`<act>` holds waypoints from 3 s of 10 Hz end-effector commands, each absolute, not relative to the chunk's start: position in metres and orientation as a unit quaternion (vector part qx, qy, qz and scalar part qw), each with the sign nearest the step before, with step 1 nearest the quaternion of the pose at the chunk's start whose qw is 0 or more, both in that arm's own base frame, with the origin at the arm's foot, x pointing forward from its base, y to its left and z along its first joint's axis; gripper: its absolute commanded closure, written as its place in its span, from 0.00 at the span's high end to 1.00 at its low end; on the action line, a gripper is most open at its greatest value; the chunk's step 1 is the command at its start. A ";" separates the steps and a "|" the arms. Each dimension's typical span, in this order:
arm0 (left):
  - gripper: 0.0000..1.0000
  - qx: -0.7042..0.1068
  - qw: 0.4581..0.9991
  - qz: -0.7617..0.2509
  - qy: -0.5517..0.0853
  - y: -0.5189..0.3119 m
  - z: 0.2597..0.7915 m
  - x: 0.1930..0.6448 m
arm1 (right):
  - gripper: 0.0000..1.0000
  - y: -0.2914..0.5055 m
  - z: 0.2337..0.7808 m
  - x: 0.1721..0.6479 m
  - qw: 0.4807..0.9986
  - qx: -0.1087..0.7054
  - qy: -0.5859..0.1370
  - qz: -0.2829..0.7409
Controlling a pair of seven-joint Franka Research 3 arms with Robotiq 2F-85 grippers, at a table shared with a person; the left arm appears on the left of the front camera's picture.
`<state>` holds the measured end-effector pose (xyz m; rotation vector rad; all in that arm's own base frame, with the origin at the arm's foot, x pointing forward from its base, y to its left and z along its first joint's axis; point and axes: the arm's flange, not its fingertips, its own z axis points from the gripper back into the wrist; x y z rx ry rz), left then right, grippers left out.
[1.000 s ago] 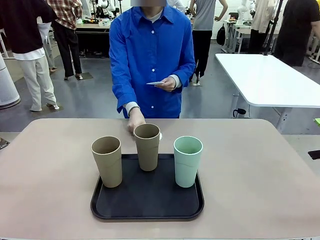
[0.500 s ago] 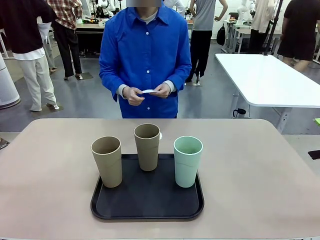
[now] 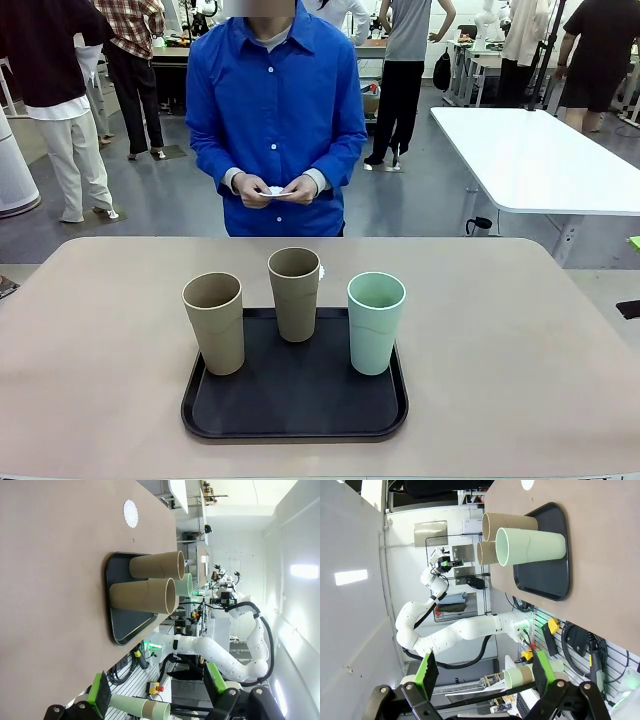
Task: Place coasters on the table and set cups on them.
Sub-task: Pick up one Reusable plastic cup and place it on a coaster set by the human.
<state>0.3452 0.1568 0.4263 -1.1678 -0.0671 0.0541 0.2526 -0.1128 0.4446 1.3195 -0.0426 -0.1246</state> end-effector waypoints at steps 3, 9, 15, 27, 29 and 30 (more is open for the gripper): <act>1.00 -0.552 0.833 0.025 -0.034 0.157 0.427 0.345 | 1.00 -0.113 0.446 0.253 0.787 0.614 -0.019 -0.062; 1.00 -0.552 0.833 0.025 -0.034 0.157 0.427 0.345 | 1.00 -0.113 0.446 0.253 0.787 0.614 -0.019 -0.062; 1.00 -0.552 0.833 0.025 -0.034 0.157 0.427 0.345 | 1.00 -0.113 0.446 0.253 0.787 0.614 -0.019 -0.062; 1.00 -0.552 0.833 0.025 -0.034 0.157 0.427 0.345 | 1.00 -0.001 0.512 0.366 0.883 0.179 -0.189 0.391; 1.00 -0.552 0.833 0.025 -0.034 0.157 0.427 0.345 | 1.00 0.038 0.489 0.382 0.883 0.156 -0.160 0.414; 1.00 -0.552 0.833 0.025 -0.034 0.157 0.427 0.345 | 1.00 0.053 0.471 0.389 0.886 0.136 -0.134 0.422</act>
